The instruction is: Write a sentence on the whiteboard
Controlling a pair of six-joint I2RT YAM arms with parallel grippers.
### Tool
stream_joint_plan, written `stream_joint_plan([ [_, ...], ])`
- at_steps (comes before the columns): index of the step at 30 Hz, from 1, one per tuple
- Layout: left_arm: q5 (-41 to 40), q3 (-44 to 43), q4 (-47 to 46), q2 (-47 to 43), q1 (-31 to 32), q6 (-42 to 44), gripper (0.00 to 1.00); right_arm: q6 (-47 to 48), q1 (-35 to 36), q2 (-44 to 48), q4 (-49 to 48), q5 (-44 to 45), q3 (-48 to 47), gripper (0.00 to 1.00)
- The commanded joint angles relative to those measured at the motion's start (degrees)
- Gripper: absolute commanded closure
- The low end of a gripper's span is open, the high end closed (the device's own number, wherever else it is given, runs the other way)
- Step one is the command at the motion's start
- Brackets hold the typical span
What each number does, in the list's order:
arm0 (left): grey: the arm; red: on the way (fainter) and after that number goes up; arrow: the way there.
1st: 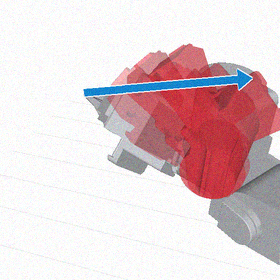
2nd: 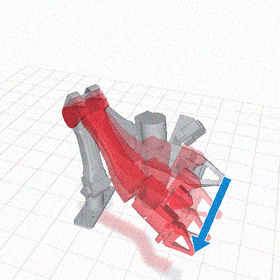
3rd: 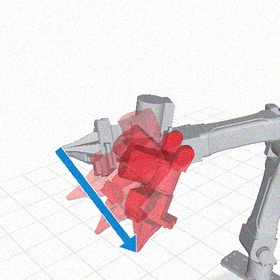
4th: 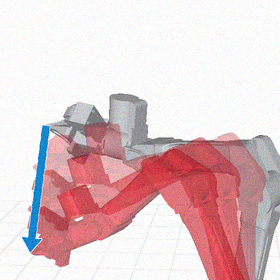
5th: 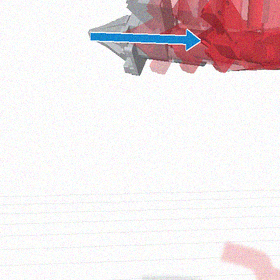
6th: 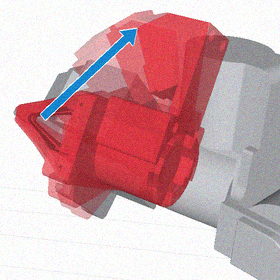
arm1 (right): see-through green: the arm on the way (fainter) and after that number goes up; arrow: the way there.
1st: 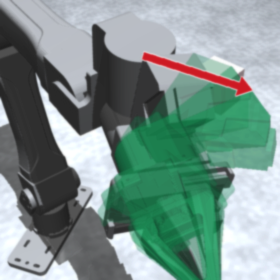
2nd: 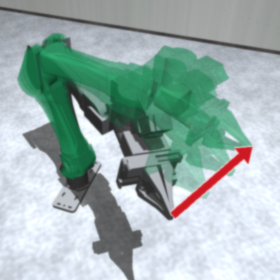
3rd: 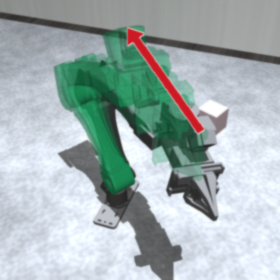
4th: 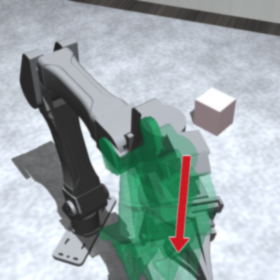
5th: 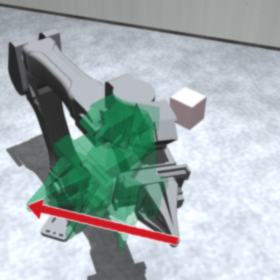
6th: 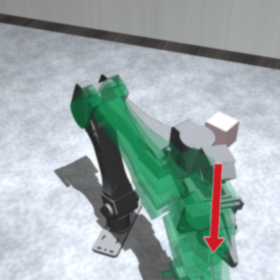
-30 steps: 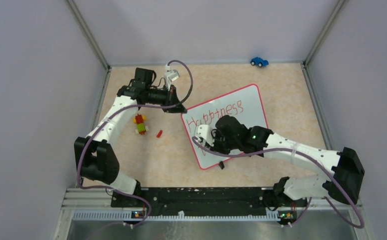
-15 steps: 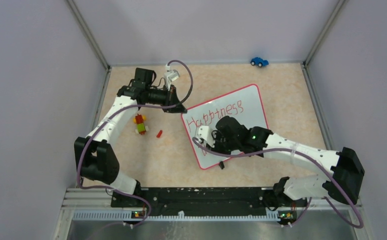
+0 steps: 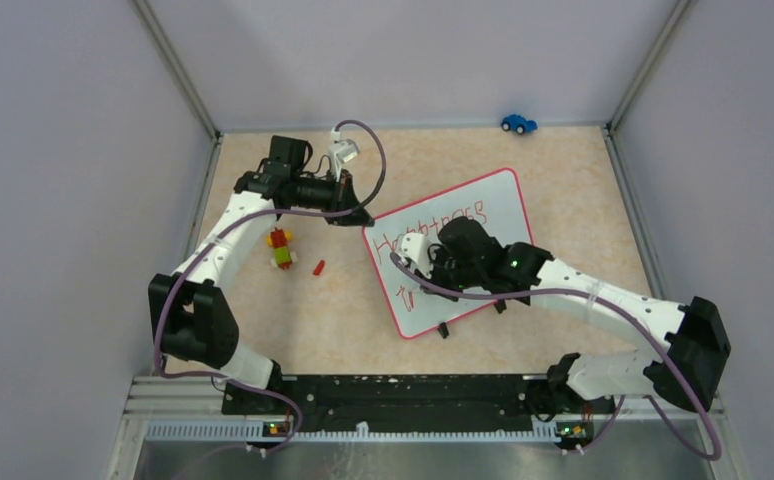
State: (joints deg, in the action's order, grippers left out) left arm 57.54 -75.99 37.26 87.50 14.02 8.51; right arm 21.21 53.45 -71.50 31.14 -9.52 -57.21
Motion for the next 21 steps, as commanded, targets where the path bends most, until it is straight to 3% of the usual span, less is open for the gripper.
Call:
stream_joint_plan([
  [1, -2.08, 1.94, 3.53, 1.28, 2.06, 1.54, 1.0, -0.2, -1.4, 0.66, -2.46, 1.33, -2.66, 1.0],
  [21, -2.24, 2.02, 3.53, 1.44, 2.06, 1.72, 1.0, 1.23, -3.35, 2.86, 0.93, 0.93, 1.27, 1.0],
])
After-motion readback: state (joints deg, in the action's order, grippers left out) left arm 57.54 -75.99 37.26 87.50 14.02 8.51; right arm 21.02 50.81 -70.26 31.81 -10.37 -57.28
